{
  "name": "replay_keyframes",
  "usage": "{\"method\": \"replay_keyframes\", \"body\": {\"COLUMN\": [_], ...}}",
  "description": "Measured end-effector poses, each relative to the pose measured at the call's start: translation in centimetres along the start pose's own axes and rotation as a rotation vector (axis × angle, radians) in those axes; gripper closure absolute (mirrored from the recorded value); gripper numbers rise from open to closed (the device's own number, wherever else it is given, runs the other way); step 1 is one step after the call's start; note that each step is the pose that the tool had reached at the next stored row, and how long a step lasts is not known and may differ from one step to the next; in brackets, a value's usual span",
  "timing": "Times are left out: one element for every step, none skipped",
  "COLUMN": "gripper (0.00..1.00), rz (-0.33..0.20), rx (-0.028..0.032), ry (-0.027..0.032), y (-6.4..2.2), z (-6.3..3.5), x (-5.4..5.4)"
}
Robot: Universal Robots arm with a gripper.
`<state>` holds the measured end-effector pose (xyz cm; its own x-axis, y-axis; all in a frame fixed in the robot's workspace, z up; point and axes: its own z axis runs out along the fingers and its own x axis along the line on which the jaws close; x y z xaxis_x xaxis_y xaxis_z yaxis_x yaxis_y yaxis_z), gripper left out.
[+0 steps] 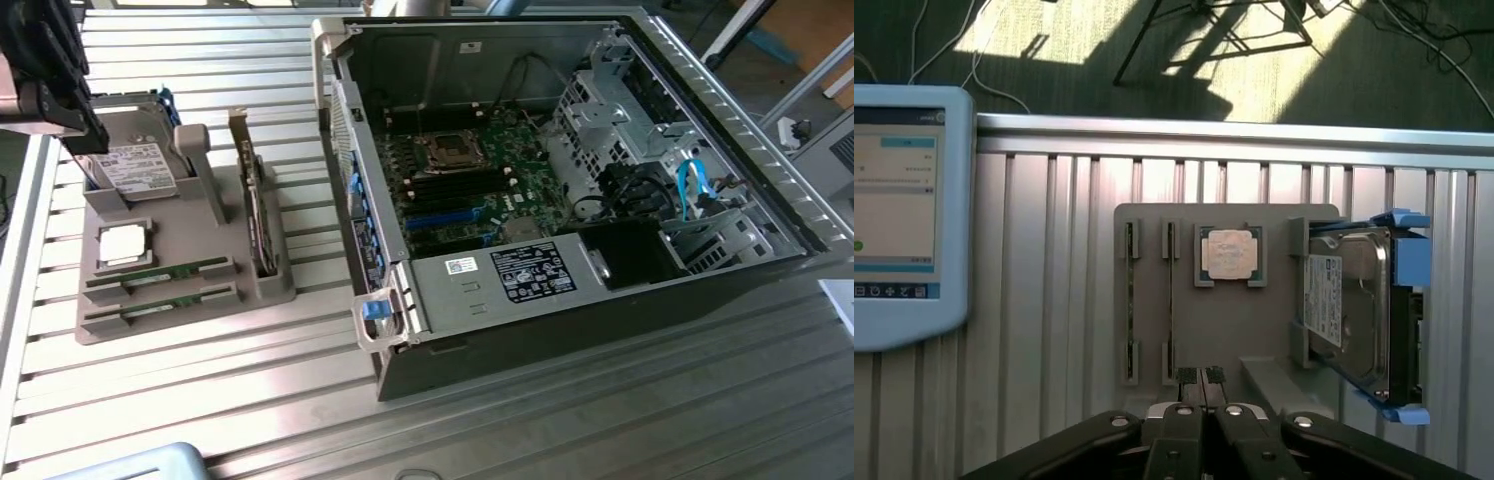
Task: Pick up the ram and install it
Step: 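Pick up the ram and move it above insertion slot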
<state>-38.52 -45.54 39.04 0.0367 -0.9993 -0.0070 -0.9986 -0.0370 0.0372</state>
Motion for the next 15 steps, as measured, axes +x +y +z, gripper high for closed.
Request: {"method": "replay_keyframes", "body": {"gripper": [0.89, 0.89, 0.89, 0.89, 0.89, 0.89, 0.89, 0.89, 0.89, 0.89, 0.89, 0.89, 0.89, 0.89, 0.89], "rz": [0.000, 0.000, 0.000, 0.000, 0.000, 0.000, 0.000, 0.000, -0.001, 0.000, 0.000, 0.000, -0.001, -0.001, -0.001], "rx": [0.0001, 0.0001, 0.0003, 0.0001, 0.0003, 0.0004, 0.0003, 0.0005, 0.0004, 0.0007, 0.0006, 0.0005, 0.0004, 0.0006, 0.0008], "ry": [-0.0001, -0.0001, -0.0001, 0.0001, 0.0001, 0.0002, 0.0005, 0.0006, 0.0007, 0.0006, 0.0006, 0.0007, 0.0009, 0.0010, 0.0012], "y": [0.00, 0.00, 0.00, 0.00, 0.00, -0.01, -0.01, -0.01, -0.01, -0.01, -0.01, -0.01, -0.01, -0.02, -0.03], "z": [0.15, 0.27, 0.58, 0.88, 1.10, 1.34, 1.57, 1.76, 1.87, 1.96, 1.96, 1.95, 1.96, 2.11, 2.49], "x": [0.3, 0.4, 0.6, 0.9, 1.1, 1.2, 1.4, 1.6, 1.6, 1.7, 1.7, 1.7, 1.7, 1.8, 1.9]}}
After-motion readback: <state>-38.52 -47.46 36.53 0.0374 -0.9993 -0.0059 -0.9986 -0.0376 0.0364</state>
